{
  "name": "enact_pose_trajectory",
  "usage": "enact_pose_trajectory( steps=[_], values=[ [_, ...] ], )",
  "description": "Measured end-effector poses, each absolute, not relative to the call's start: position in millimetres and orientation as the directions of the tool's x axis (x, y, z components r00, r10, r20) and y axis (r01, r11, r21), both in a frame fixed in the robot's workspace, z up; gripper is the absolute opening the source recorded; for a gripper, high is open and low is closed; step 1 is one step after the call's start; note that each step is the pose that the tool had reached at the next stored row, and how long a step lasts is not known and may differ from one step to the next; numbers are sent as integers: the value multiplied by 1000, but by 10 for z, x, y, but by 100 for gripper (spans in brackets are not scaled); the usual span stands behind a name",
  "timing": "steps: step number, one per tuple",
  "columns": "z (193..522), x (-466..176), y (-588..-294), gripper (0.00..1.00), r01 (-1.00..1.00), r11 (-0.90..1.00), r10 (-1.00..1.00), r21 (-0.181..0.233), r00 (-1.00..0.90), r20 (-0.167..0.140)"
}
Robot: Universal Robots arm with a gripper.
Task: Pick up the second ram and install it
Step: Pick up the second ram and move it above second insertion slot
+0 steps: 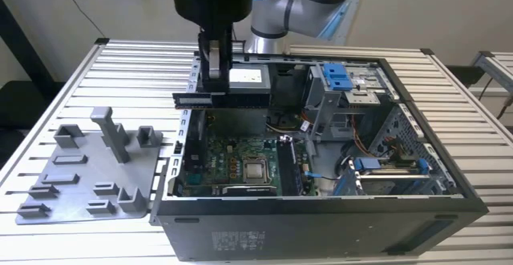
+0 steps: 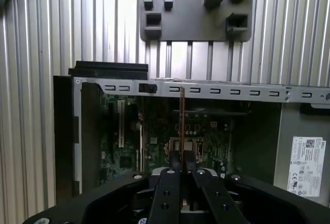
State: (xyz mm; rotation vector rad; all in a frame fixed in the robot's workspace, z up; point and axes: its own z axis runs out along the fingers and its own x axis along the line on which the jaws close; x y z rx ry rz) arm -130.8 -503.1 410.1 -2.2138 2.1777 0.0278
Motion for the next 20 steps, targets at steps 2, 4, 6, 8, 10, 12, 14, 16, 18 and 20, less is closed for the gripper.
enact_pose_trajectory(
  steps=[2,4,6,8,10,12,14,16,18,20],
  values=[
    [4101,-1231,-5031,14,-1000,-16,-999,-13,17,-38],
    [4101,-1160,-5031,14,-1000,-16,-999,-13,17,-38],
    [4101,-1093,-5031,14,-1000,-16,-999,-13,17,-38],
    [4101,-1027,-5031,14,-1000,-16,-999,-13,17,-38],
    [4101,-958,-5031,14,-1000,-16,-999,-13,17,-38],
    [4101,-886,-5031,14,-1000,-16,-999,-13,17,-38],
    [4101,-813,-5031,14,-1000,-16,-999,-13,17,-38],
    [4101,-742,-5031,14,-1000,-16,-999,-13,17,-38],
    [4101,-674,-5031,14,-1000,-16,-999,-13,17,-38],
    [4101,-605,-5031,14,-1000,-16,-999,-13,17,-38]
  ],
)
